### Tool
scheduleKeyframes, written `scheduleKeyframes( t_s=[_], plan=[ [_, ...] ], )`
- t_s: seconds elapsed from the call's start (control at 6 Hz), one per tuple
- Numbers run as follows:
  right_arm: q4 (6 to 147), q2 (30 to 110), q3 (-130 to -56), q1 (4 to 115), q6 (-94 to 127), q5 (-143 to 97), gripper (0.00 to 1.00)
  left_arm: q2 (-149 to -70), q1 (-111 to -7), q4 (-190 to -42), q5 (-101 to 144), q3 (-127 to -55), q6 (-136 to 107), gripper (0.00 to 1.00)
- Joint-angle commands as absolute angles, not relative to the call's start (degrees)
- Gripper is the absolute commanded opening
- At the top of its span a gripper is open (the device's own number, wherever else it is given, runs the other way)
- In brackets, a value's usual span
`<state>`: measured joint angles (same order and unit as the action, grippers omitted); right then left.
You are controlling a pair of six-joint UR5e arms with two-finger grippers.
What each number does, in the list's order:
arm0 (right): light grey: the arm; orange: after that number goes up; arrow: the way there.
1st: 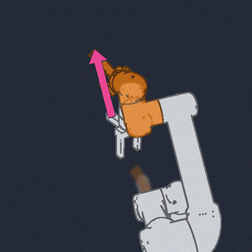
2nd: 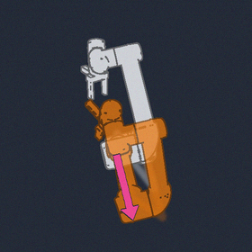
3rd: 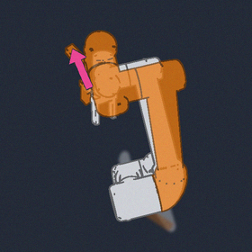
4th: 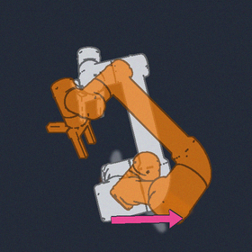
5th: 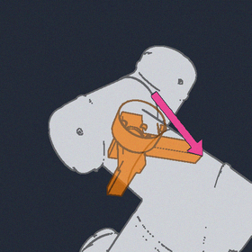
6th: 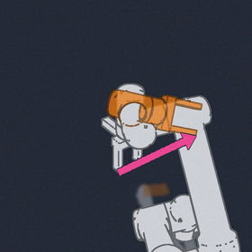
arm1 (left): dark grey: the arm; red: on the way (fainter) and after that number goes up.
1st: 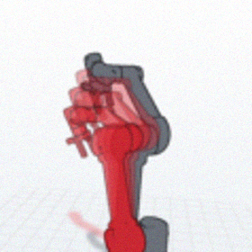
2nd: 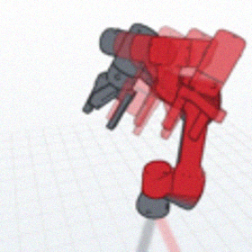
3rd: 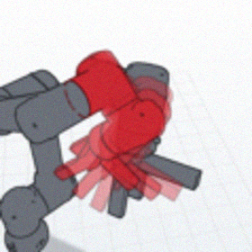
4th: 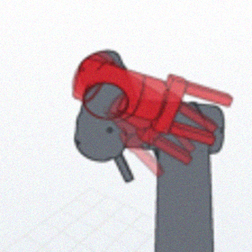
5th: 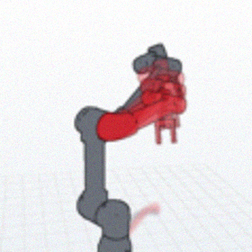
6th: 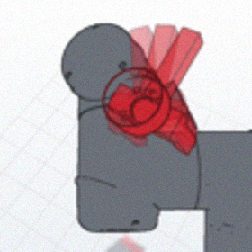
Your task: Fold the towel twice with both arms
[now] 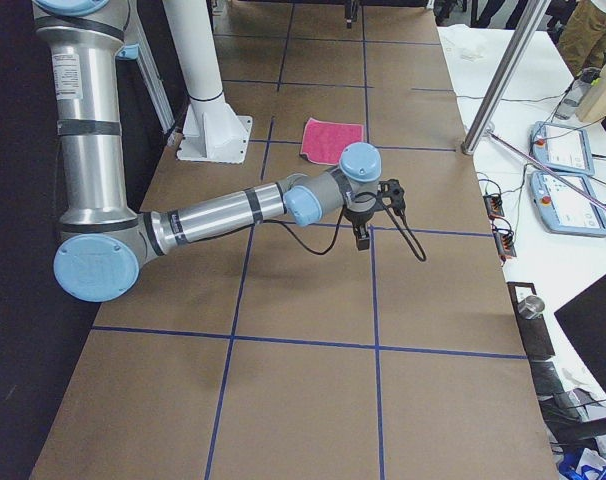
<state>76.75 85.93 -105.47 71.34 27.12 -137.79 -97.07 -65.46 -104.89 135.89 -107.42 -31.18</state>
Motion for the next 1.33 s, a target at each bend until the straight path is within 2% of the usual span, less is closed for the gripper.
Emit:
scheduleKeyframes(
  t_s=[0.0,0.5,0.83,1.17],
  plan=[
    [76.6,80.7,-110.2,58.5,46.2,-129.2,1.0,-104.5,-53.9,-104.8,128.7,-109.2,-49.0,1.0],
    [77.3,70.5,-111.2,39.4,71.8,-113.9,1.0,-113.8,-37.5,-99.8,114.5,-108.9,-68.6,1.0],
    [77.5,68.9,-111.0,29.8,82.6,-105.8,1.0,-116.6,-28.7,-97.0,107.2,-107.7,-75.9,1.0],
    [88.9,62.8,-110.6,23.8,83.5,-100.5,0.97,-119.6,-23.3,-94.9,100.8,-104.4,-79.3,1.0]
  ],
)
